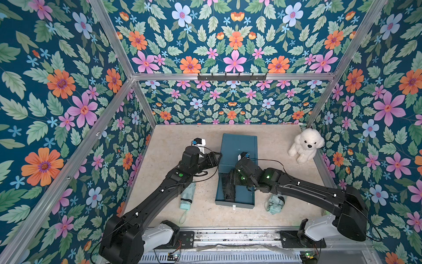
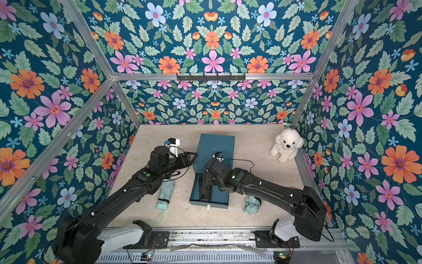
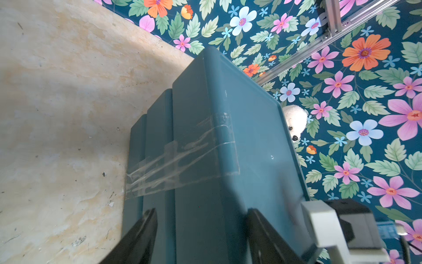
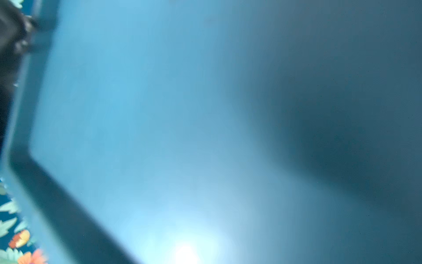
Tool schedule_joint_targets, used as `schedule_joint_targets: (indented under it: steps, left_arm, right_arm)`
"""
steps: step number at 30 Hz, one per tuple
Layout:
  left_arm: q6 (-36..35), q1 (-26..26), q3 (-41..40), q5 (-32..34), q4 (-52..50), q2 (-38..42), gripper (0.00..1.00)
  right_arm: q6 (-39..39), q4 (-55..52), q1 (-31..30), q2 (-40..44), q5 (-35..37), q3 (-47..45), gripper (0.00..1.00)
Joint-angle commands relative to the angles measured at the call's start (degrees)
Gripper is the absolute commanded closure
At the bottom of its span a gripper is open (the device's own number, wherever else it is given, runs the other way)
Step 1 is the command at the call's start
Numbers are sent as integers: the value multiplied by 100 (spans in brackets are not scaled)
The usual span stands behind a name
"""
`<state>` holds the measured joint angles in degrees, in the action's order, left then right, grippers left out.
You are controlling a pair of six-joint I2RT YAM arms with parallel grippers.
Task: Place the umbrella in the drawer by color
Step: Place the umbrella in the drawer.
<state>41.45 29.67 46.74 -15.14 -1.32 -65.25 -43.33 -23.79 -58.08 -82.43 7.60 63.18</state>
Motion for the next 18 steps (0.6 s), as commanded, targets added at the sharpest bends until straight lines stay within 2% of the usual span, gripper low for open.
schedule_joint_targets:
  steps: [1, 3, 4, 5, 7, 9, 13, 16, 18]
  left_arm:
    - [-139, -67, 281, 1633, -1222, 277, 28]
    - [-9, -391, 498, 2828, -2287, 383, 23]
    - [67, -692, 466, 3196, -2662, 454, 20]
    - [120, -1092, 334, 3298, -2856, 545, 18]
    - [22, -1858, -45, 2981, -2874, 692, 16]
    - [-40, -2307, -404, 2665, -2878, 704, 16]
    - [49, -2457, -1002, 2378, -2654, 293, 17]
    - [238, -2457, -1254, 2138, -2510, 61, 26]
    - [306, -2449, -1400, 2022, -2539, 243, 29]
  right_arm:
    - [619, -164, -40, 216, -481, -74, 33]
    - [651, -242, -299, 415, -278, -90, 33]
    - [630, -288, -411, 523, -240, -101, 33]
    - [596, -277, -523, 633, -168, -141, 33]
    - [476, -195, -711, 855, 1, -242, 33]
    - [357, 10, -819, 1072, 9, -439, 34]
    - [105, 586, -862, 1518, 9, -949, 34]
    - [15, 788, -862, 1641, -62, -1132, 34]
    - [-25, 819, -863, 1636, -120, -1189, 34]
